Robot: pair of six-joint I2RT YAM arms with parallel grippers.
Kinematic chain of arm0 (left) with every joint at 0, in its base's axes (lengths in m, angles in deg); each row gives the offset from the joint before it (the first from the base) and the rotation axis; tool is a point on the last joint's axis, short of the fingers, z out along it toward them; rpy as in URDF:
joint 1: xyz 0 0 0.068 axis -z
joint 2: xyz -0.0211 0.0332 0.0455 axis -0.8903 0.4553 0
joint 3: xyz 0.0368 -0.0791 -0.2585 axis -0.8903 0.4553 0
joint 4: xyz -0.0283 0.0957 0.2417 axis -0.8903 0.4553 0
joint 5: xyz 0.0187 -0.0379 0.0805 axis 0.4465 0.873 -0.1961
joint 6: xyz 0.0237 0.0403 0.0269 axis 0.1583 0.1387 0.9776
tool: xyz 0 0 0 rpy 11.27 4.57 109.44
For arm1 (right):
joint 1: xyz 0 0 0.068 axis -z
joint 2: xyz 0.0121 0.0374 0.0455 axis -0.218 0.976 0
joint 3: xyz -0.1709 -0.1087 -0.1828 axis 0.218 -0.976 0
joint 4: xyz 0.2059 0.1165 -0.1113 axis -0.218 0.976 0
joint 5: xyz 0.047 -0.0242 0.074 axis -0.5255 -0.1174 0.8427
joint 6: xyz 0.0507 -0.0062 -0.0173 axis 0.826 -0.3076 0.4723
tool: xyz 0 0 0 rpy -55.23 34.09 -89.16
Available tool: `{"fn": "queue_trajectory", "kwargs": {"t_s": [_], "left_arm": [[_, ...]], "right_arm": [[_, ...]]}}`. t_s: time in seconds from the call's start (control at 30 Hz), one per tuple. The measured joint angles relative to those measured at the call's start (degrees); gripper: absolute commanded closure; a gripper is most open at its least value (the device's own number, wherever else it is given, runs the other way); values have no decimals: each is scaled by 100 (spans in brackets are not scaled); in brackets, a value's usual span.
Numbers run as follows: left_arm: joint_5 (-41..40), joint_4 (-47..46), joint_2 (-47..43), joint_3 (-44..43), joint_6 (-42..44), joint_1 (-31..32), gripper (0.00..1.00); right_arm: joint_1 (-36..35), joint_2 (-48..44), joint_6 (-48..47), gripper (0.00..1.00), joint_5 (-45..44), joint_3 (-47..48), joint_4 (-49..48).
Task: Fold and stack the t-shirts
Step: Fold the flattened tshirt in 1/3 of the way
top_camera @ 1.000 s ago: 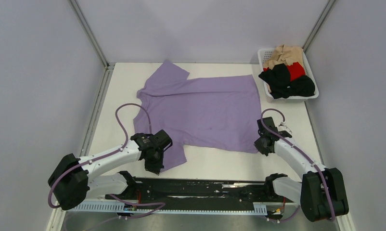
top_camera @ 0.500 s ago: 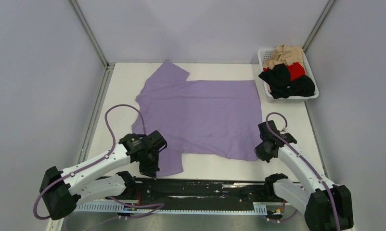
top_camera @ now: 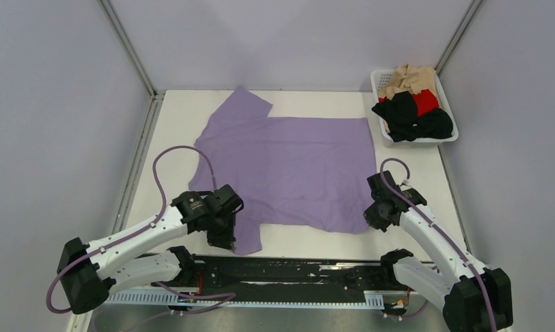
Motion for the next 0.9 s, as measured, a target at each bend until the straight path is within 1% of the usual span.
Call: {"fn": "queue_trajectory", "kwargs": {"t_s": [0.1,0.2,0.37,0.53,0.73,0.9], "left_arm": [[-151,-326,275,-302,245,-50,100],[-289,-702,476,-682,535,-278,100],[-431,-1373,656,-1080,1093,-1082,100],[-651,-1792,1097,-1519,1495,-1873,100],[-726,-2127,1751,-2149,1832,-2562,100],[-710,-2258,1930,-2326,2015,-2992,100]], "right_arm": [[0,63,-164,100,-13,120,-94],[0,304,-391,100,-70,358,-221],[2,667,-723,100,-214,804,-494],[168,1019,-1069,100,-289,1200,-763],[573,1252,-1392,100,-295,1504,-1025],[837,1523,-1661,100,-197,1742,-1163]]}}
